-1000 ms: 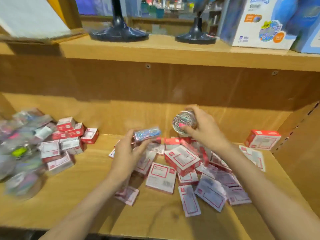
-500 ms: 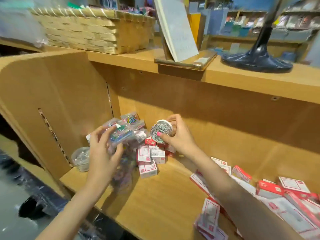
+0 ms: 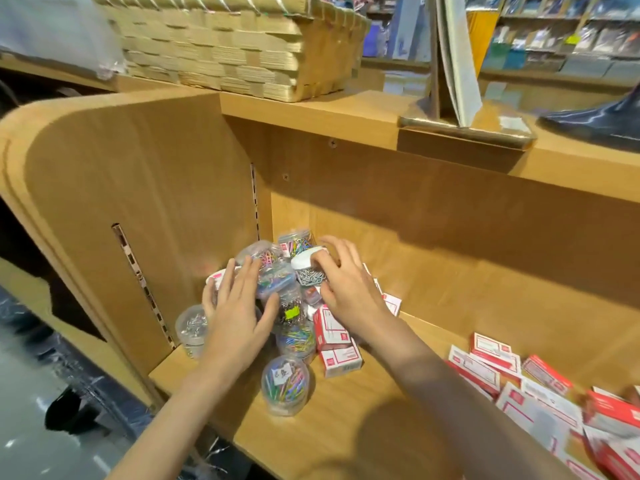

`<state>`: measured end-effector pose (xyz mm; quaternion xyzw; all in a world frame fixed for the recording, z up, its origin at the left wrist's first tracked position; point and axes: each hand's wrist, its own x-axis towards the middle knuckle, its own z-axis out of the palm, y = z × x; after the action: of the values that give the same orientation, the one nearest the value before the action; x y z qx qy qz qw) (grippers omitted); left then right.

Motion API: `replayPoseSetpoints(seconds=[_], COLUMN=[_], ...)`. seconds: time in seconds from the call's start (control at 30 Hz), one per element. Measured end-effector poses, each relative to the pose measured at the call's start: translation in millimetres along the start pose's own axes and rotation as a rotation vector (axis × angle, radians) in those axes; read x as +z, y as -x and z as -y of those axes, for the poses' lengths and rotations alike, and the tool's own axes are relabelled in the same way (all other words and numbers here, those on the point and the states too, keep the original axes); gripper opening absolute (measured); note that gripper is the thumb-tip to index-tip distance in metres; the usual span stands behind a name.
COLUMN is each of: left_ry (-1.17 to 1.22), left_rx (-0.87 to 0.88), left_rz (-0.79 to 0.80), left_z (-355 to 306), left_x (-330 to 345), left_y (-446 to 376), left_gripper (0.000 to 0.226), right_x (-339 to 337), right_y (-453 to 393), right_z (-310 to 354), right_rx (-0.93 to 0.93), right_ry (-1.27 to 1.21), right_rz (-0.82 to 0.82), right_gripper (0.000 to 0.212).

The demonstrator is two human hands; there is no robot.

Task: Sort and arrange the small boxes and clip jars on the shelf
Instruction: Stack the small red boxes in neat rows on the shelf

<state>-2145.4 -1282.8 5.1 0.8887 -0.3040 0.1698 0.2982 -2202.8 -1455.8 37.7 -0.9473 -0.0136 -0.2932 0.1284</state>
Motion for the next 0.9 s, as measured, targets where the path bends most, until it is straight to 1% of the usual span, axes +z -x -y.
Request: replayPoseSetpoints(seconds=[0.1,0.17,0.27,0.37,0.43,0.47,0.53,0.6,0.63,0.7,0.73,0.83,0.9], left_ry=[0.040,0.052,0.043,0.125,0.122,0.070,-0.060,-0.143,-0.165,-0.184,-0.189,-0.163,-0.125], left_rx=[0.010,0.026,0.117,0.251,0.295,0.283,0.156,0.004,-0.033,-0.038,-0.028,-0.024,-0.011], left_rz=[0.013,-0.006,-0.068,-0.119,-0.121,-0.131,-0.154,-0.116,-0.076,-0.022,-0.012,-0.012,0.003], left_z=[2.1,3.3,-1.0,-24.1,-40.3,-45.1,-46.6,-41.4,-38.6,-34.2,-33.0,-30.3,-27.2], left_x=[-0.1,0.5,-2.8,-2.0,3.3,6.6,13.1,18.3,21.0,25.9,27.1,23.0,17.7], left_y=[1.0,3.2,9.8,16.3,18.1,17.3,13.3,11.1,11.7,14.4,15.6,17.4,20.7], left_gripper=[0.077,0.072,0.058,0.045,0.043,0.043,0.046,0.052,0.054,0.055,0.056,0.060,0.061], right_x=[-8.3,-10.8,-18.5,-40.0,-59.6,-69.9,-91.1,-106.1,-109.2,-108.7,-105.5,-84.8,-68.5], right_y=[9.5,16.2,30.3,51.5,71.8,84.0,109.8,131.7,139.8,144.8,141.1,114.0,92.8], right_z=[-2.4,-6.1,-13.3,-23.6,-35.2,-42.4,-55.0,-60.9,-61.9,-56.1,-49.1,-22.5,-5.8], right_rx=[0.024,0.080,0.216,0.341,0.440,0.503,0.634,0.720,0.738,0.727,0.685,0.470,0.374], right_ry=[-0.016,-0.045,-0.107,-0.118,-0.084,-0.066,-0.038,-0.002,0.013,0.019,0.010,-0.041,-0.077], right_rz=[0.024,0.004,-0.043,-0.046,-0.048,-0.058,-0.090,-0.092,-0.082,-0.073,-0.070,0.018,0.066], right_gripper=[0.029,0.030,0.032,0.037,0.037,0.037,0.037,0.037,0.037,0.036,0.036,0.038,0.041])
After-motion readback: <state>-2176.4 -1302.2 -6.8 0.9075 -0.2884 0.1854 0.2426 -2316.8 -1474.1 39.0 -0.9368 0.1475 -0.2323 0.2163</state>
